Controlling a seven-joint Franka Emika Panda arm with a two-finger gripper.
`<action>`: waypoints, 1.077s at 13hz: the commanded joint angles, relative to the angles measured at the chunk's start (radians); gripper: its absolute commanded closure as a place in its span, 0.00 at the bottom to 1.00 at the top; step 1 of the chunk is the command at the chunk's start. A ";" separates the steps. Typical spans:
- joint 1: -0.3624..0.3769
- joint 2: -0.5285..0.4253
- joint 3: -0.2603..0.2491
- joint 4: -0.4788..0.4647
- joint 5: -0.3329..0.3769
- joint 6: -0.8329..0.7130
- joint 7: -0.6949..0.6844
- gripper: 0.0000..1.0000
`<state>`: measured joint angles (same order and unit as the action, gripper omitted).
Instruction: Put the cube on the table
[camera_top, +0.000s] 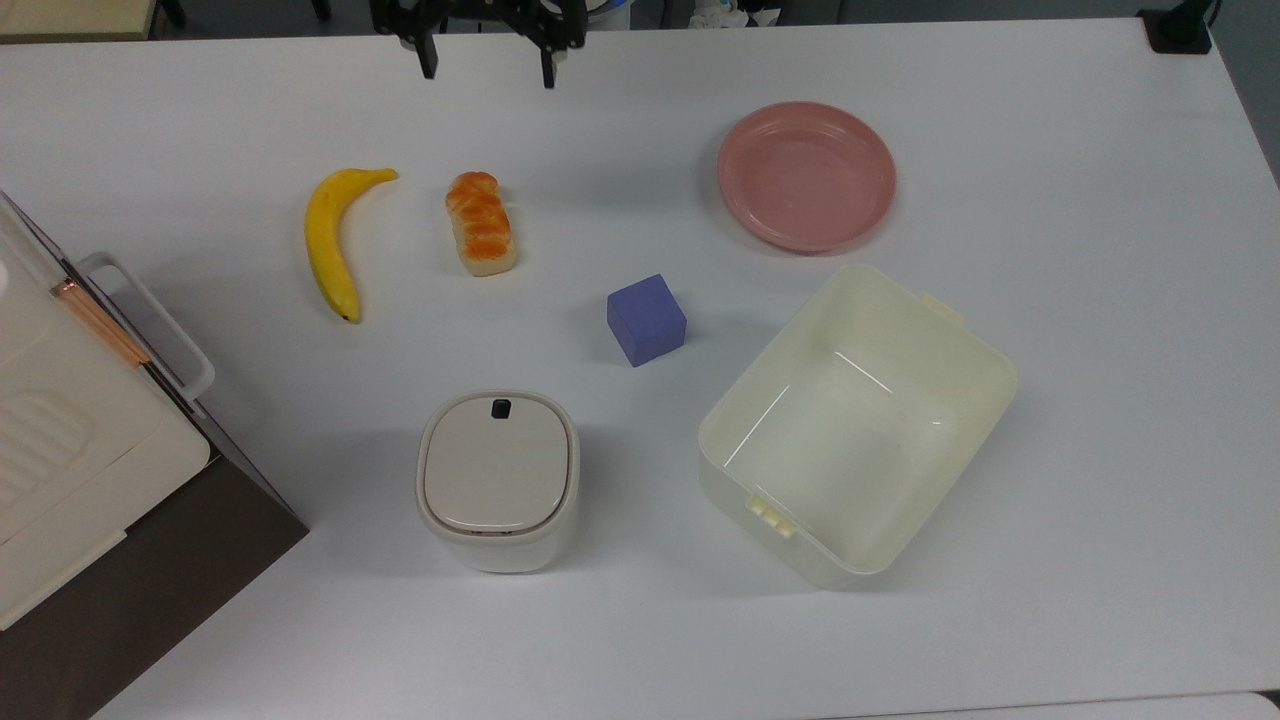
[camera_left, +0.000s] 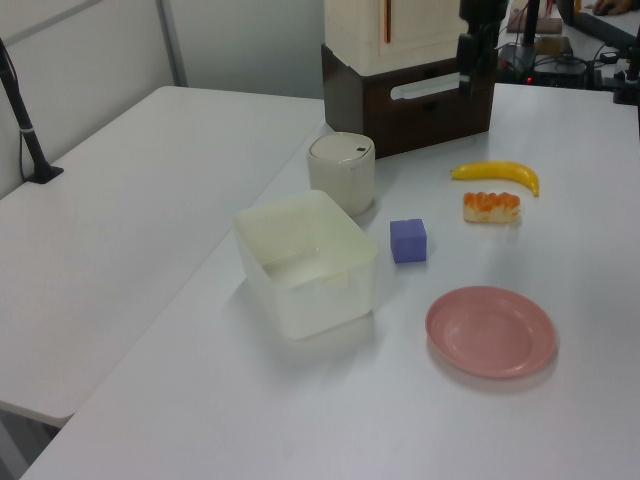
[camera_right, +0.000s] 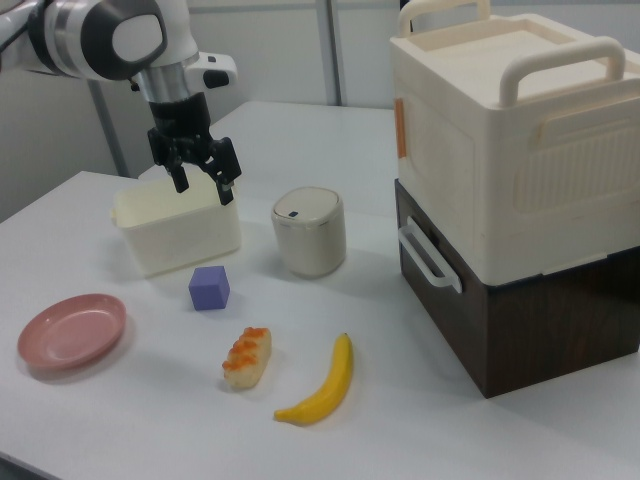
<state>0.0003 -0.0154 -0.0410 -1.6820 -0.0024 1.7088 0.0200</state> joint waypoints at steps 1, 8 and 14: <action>-0.017 -0.054 -0.003 -0.030 0.019 -0.067 -0.117 0.00; -0.011 -0.051 -0.004 -0.027 0.018 -0.057 -0.043 0.00; -0.011 -0.047 0.006 -0.027 0.010 -0.060 -0.038 0.00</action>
<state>-0.0194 -0.0434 -0.0388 -1.6872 -0.0017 1.6544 -0.0452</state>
